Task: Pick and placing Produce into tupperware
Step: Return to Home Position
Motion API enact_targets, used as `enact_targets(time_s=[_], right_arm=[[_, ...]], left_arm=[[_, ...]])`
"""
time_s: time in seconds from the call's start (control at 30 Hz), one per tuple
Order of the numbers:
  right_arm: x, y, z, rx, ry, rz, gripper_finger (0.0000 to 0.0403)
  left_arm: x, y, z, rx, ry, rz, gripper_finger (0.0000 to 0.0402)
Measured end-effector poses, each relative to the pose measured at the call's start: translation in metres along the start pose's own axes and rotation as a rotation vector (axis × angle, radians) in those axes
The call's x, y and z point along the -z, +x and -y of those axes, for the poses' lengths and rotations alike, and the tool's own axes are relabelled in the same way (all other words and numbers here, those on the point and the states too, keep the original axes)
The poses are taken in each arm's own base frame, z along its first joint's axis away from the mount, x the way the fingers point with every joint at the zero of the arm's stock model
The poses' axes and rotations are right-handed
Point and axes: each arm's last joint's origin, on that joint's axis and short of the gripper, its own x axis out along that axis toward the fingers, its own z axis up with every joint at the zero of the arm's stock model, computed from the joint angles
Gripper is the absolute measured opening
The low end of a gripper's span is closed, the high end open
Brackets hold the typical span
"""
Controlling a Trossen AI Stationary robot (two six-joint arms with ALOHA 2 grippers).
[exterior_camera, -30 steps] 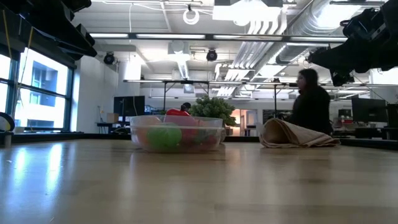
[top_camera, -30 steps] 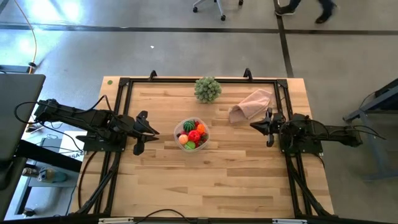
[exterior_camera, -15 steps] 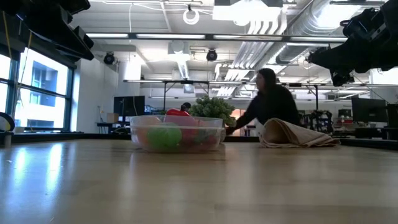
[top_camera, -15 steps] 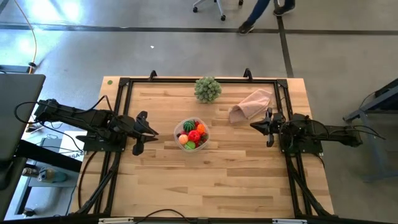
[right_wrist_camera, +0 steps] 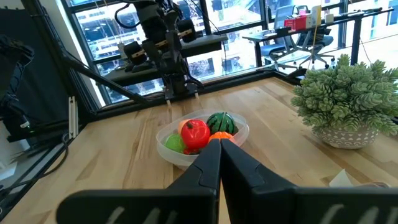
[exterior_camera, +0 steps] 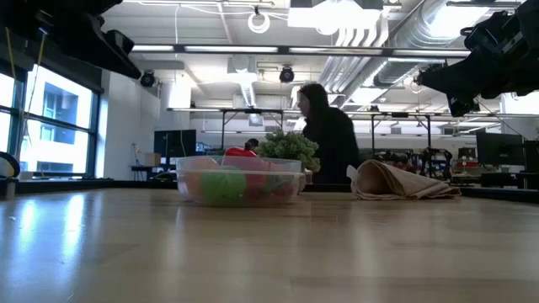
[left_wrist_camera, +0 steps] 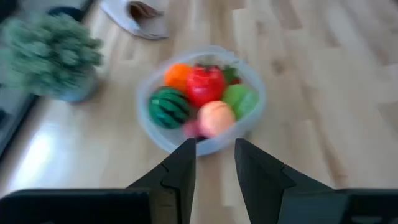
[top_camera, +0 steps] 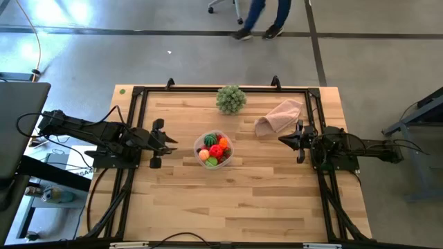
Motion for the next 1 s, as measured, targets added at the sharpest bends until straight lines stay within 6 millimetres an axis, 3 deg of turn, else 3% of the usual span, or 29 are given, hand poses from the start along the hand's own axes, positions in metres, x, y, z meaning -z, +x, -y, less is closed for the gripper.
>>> enact_targets(time_s=[0.17, 0.57, 0.77, 0.87, 1.0], right_arm=[[0.0, 0.0, 0.0, 0.0, 0.0, 0.0, 0.0], [0.0, 0.0, 0.0, 0.0, 0.0, 0.0, 0.0], [0.0, 0.0, 0.0, 0.0, 0.0, 0.0, 0.0], [0.0, 0.0, 0.0, 0.0, 0.0, 0.0, 0.0], [0.0, 0.0, 0.0, 0.0, 0.0, 0.0, 0.0]], left_arm=[[-0.004, 0.0, -0.001, -0.031, 0.0, 0.036, 0.0101], [-0.029, -0.004, -0.002, 0.011, -0.314, 0.303, 0.0101], [-0.036, -0.007, -0.003, 0.014, -0.349, 0.369, 0.0101], [-0.048, -0.023, -0.007, 0.03, -0.336, 0.451, 0.0101], [-0.06, -0.059, -0.016, 0.034, -0.302, 0.596, 0.0101]])
